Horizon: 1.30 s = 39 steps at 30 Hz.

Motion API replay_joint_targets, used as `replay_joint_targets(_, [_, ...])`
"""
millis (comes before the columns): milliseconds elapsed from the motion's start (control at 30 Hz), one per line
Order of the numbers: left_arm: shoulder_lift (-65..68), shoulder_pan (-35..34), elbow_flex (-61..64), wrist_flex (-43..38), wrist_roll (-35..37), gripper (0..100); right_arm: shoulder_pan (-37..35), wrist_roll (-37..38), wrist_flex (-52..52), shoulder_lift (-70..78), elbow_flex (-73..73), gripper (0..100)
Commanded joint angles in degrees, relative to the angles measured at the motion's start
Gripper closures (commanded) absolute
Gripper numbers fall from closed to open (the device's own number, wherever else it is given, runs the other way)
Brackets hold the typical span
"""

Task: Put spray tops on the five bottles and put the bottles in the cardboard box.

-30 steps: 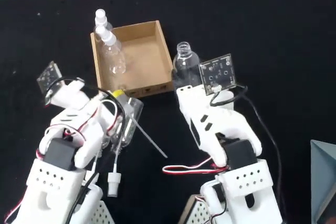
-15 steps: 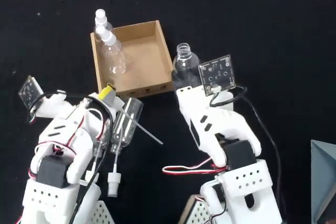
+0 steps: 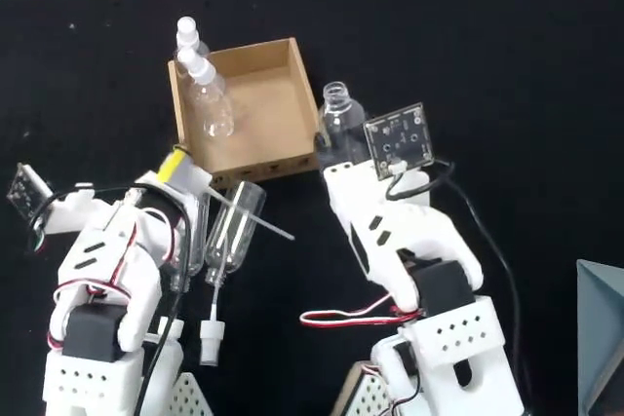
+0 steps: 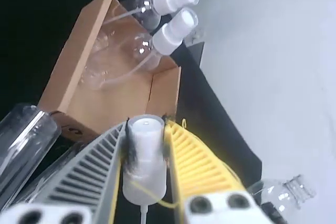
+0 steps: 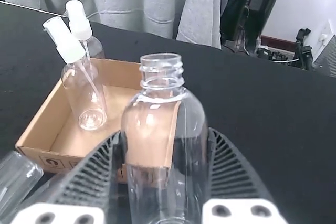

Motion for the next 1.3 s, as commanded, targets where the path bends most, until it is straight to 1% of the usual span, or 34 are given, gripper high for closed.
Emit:
replay_joint_targets(0, [-3.16, -1.71, 0.48, -3.25, 0.53, 97, -1.41, 0.18, -2.29, -4.09, 0.31, 90.7])
replay_joint_targets(167, [-6.68, -1.71, 1.36, -2.73, 0.53, 97, -1.41, 0.18, -2.37, -12.09, 4.18, 90.7])
replay_joint_targets(267, [-8.62, -2.24, 2.15, -2.99, 0.62, 97, -3.08, 0.53, -3.87, -14.81, 6.37, 90.7])
replay_joint_targets(400, [-11.08, -2.24, 2.33, -2.64, 0.7, 97, -3.52, 0.79, -6.33, -15.52, 8.57, 90.7])
replay_joint_targets(467, [-12.13, -2.42, 2.42, -2.55, 1.85, 97, -3.52, 1.41, -7.91, -15.69, 9.63, 90.7])
replay_joint_targets(533, [-13.01, -4.18, 3.12, -2.73, 2.99, 97, -3.69, 3.08, -9.32, -15.78, 10.77, 90.7])
replay_joint_targets(700, [-16.18, -7.25, 4.18, -3.08, 4.22, 97, -6.68, 5.63, -11.96, -15.78, 13.32, 90.7])
replay_joint_targets(1033, [-16.62, -7.34, 3.82, -2.81, 4.31, 97, -10.73, 10.99, -15.3, -15.78, 16.92, 90.7])
replay_joint_targets(1100, [-16.62, -8.84, 3.74, -2.9, 4.66, 97, -10.99, 11.25, -15.3, -15.6, 16.92, 90.7])
replay_joint_targets(1200, [-16.62, -12.18, 3.56, -3.16, 7.65, 97, -10.99, 11.25, -15.3, -15.34, 16.92, 90.7])
replay_joint_targets(1267, [-16.62, -13.05, 3.21, -3.16, 8.0, 97, -10.99, 11.34, -15.3, -15.25, 17.01, 90.7])
